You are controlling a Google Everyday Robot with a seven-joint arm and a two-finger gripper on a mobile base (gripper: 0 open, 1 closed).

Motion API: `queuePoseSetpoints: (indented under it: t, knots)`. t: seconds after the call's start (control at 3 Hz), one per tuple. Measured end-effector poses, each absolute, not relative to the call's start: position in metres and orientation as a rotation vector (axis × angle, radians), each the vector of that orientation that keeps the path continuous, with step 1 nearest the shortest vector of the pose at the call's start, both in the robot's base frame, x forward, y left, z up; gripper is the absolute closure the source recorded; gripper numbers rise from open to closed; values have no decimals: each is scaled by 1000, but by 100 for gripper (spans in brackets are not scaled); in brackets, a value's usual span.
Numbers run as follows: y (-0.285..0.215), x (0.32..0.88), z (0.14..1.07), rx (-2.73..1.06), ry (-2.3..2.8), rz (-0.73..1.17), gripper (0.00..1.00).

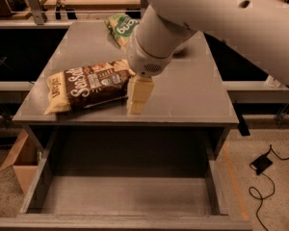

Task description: Place brown chip bag into top drawer

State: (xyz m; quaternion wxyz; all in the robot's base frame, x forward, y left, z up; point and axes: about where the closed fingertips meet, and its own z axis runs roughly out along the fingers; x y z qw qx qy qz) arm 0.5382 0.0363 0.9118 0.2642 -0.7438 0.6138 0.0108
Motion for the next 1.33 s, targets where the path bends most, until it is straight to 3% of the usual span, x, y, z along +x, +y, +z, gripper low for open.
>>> queuePoseSetpoints:
  t: [1.0, 1.33]
  knots:
    - [108, 595, 864, -2025, 1548, -109, 0]
    - [115, 605, 859, -2012, 1542, -137, 18]
